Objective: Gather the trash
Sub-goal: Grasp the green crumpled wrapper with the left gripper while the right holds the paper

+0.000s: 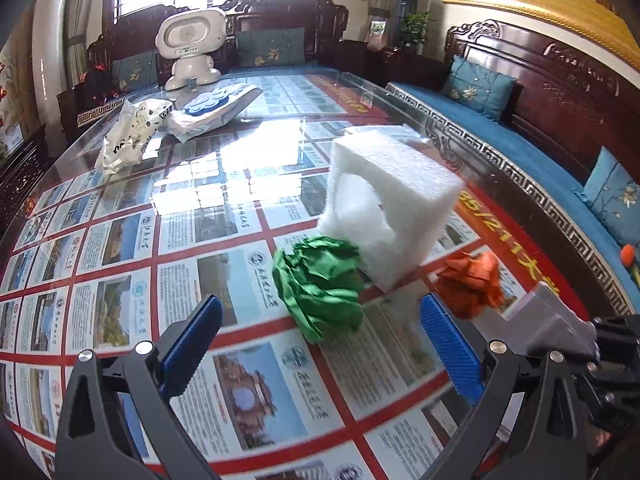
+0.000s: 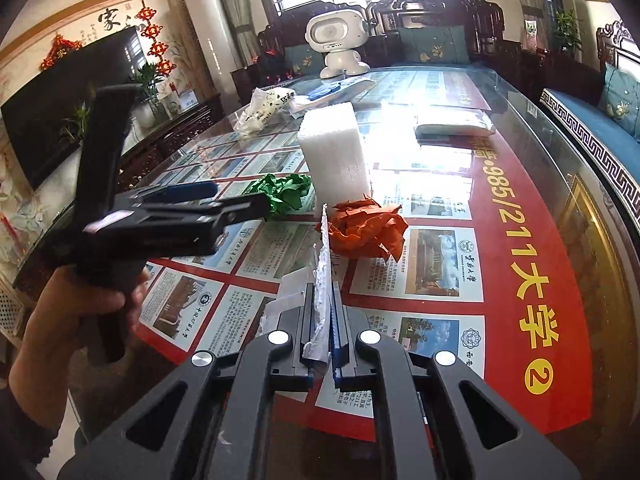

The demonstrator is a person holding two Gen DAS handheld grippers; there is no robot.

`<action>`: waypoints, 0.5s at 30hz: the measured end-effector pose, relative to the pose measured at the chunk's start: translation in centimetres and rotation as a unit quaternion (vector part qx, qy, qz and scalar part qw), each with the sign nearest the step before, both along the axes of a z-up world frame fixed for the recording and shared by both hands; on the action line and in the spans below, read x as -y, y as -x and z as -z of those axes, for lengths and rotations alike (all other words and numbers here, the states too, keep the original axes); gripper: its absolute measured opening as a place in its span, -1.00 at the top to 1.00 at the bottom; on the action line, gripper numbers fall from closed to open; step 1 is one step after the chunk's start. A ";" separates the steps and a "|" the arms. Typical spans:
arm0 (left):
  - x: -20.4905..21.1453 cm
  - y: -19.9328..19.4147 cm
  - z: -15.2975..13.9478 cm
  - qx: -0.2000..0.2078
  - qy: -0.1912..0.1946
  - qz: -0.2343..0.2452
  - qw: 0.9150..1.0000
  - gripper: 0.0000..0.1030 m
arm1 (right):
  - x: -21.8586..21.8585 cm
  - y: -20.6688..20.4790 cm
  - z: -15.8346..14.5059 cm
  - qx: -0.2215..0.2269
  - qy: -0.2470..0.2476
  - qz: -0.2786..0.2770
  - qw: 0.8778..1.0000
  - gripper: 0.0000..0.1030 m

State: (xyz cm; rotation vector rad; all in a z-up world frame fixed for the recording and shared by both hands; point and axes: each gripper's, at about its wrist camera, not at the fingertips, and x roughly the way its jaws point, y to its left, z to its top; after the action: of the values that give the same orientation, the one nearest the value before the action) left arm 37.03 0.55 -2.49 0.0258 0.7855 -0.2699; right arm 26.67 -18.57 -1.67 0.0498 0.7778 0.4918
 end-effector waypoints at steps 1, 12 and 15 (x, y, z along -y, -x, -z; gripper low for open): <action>-0.1 -0.5 0.1 -0.005 0.001 -0.003 1.000 -0.92 | 0.0 -0.1 0.1 -0.003 -0.002 -0.001 1.000 0.88; -0.8 -2.4 1.6 -0.051 0.074 0.009 0.996 0.58 | 1.0 0.3 0.6 -0.019 -0.030 -0.004 0.999 0.87; -1.1 -1.4 1.4 -0.046 0.079 0.009 0.996 0.60 | 1.6 0.9 0.4 -0.021 -0.049 -0.002 0.999 0.87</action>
State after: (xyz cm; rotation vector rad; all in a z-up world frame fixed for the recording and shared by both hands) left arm 38.44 1.64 -3.92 -0.1294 0.8541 -0.3519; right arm 25.82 -20.21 -2.03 0.1506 0.7951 0.5335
